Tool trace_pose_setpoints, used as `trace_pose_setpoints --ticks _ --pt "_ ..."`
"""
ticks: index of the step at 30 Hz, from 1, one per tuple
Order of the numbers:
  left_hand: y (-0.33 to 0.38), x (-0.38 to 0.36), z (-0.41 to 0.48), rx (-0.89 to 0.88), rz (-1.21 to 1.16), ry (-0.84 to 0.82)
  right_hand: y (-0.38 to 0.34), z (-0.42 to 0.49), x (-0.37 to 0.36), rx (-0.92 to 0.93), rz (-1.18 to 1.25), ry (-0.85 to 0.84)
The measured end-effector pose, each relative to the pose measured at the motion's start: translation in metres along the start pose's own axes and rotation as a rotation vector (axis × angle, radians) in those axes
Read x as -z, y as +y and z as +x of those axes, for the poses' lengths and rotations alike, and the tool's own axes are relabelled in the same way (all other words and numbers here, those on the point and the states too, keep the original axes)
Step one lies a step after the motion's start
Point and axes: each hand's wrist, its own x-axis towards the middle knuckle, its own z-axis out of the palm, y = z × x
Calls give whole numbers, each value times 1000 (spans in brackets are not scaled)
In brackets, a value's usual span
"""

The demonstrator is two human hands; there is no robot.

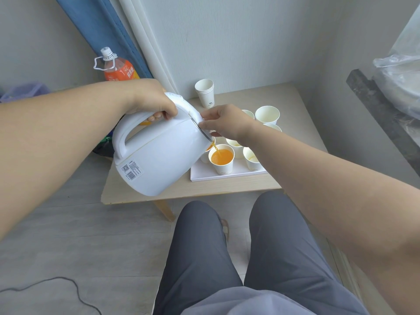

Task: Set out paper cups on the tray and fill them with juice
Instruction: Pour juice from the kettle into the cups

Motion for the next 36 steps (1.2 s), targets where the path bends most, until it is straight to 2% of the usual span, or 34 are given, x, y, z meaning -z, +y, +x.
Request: trace_pose_setpoints --ticks 10,17,19,23,36 --pt "-5 -12 11 -3 5 -5 8 -3 -2 -32 -42 2" --pt "-31 -17 13 -15 -156 -90 -13 -12 6 97 -421 -9" --pt "-35 -17 12 -14 -266 -90 -21 -14 10 112 -455 -1" --pt "-36 -14 7 -40 -420 -86 -36 -21 19 145 -469 15" --pt "-16 13 -2 -105 -475 -47 -61 -37 42 149 -392 17"
